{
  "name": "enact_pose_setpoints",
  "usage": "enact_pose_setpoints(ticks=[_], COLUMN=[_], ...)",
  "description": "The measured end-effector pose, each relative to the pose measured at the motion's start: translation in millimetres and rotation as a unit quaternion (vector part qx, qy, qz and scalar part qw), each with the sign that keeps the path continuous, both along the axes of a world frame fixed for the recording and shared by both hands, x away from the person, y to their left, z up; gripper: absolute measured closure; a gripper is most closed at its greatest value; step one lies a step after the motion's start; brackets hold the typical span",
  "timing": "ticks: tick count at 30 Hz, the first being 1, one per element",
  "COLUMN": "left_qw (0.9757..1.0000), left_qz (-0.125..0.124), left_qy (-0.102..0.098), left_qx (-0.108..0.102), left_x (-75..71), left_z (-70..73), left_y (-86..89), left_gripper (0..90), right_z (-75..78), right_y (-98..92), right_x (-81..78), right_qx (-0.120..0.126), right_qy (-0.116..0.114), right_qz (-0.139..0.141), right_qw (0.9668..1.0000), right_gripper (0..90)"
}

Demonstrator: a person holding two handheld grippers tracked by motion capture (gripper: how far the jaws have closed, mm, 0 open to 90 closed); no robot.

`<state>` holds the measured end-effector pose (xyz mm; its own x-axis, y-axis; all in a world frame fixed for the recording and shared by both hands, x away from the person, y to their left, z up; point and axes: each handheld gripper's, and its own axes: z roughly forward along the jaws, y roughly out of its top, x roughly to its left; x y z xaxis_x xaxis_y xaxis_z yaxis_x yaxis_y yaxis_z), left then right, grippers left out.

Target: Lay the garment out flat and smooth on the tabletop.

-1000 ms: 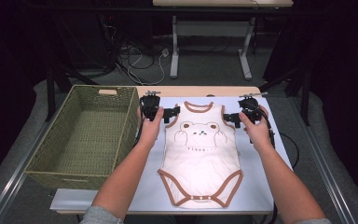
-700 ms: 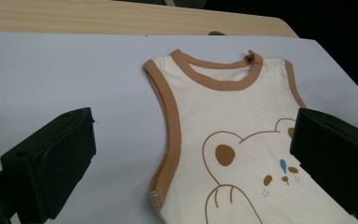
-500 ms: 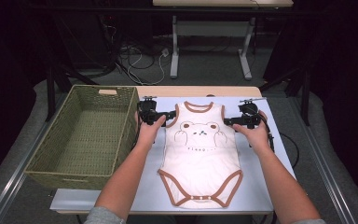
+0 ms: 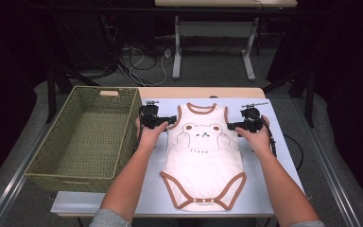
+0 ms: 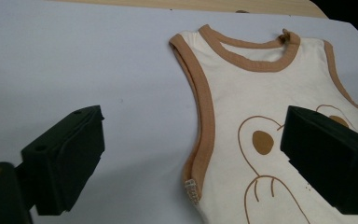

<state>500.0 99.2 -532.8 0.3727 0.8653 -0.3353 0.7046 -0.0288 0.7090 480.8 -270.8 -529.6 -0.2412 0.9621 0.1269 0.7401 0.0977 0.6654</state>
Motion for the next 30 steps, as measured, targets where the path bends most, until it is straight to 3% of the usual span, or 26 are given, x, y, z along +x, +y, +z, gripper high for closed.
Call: enact_pose_setpoints(ticks=[5, 16, 20, 26, 30], left_qw=[0.9999, 0.9998, 0.9995, 0.9980, 0.9971], left_qz=[-0.005, -0.011, -0.021, -0.041, -0.029], left_qy=[-0.006, 0.006, 0.022, 0.044, 0.068], left_qx=[0.009, 0.017, 0.010, 0.022, 0.017], left_x=[0.3, 1.0, 2.1, 1.5, 0.2], left_z=[-0.1, -2.8, -6.6, -9.5, -8.6], left_y=[1.5, 2.0, 1.3, -2.4, -2.8], left_gripper=[15.3, 35.5, 42.6, 52.6, 53.6], right_z=[0.2, 1.3, 1.1, 0.1, 1.3], right_y=[-1.3, -4.0, -5.2, -6.0, -6.7], right_x=[-0.3, 0.6, 0.6, 0.7, -0.4], right_qx=[-0.003, 0.009, 0.016, 0.012, 0.015], right_qy=[-0.001, -0.008, -0.006, -0.012, -0.011], right_qz=[0.004, 0.019, 0.027, 0.043, 0.033], right_qw=[1.0000, 0.9997, 0.9995, 0.9989, 0.9993], right_gripper=[21.2, 41.0, 46.8, 52.7, 52.3])
